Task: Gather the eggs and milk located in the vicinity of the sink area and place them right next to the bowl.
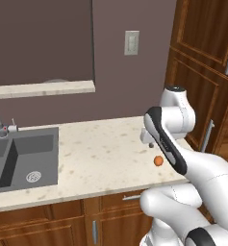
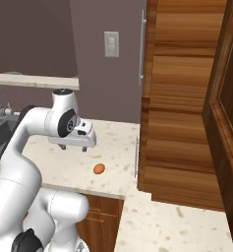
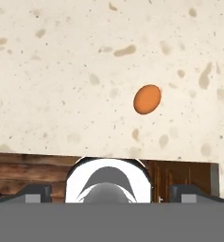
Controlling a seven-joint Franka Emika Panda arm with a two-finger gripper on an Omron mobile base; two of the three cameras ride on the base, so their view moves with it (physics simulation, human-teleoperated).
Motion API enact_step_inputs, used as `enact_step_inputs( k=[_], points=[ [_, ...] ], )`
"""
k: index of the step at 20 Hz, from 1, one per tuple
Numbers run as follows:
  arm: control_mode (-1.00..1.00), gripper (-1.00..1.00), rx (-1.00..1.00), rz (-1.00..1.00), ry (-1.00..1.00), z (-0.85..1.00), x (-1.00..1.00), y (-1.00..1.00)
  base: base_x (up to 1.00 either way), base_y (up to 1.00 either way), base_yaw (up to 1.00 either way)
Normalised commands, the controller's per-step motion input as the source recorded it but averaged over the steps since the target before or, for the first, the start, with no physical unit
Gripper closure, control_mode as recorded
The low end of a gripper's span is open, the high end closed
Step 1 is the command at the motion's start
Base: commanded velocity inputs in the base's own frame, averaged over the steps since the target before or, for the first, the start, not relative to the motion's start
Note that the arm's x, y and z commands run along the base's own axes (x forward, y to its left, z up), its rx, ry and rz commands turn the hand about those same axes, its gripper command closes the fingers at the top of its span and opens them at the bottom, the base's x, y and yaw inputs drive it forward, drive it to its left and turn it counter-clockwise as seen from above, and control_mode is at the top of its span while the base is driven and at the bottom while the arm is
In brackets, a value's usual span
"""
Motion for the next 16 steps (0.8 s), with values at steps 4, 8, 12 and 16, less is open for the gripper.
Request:
enact_step_inputs(
  k=[4, 8, 12, 16],
  points=[
    [-1.00, -1.00, 0.00, -0.06, 0.00, -0.07, 0.25, -0.19, 0.00, 0.00, 0.00],
    [-1.00, -1.00, 0.00, -0.32, 0.01, -0.18, 0.48, -0.13, 0.00, 0.00, 0.00],
    [-1.00, -1.00, 0.02, -0.17, 0.00, 0.00, 0.11, -0.01, 0.00, 0.00, 0.00],
    [-1.00, -1.00, 0.00, -0.31, 0.15, -0.27, 0.50, -0.29, 0.00, 0.00, 0.00]
  ],
)
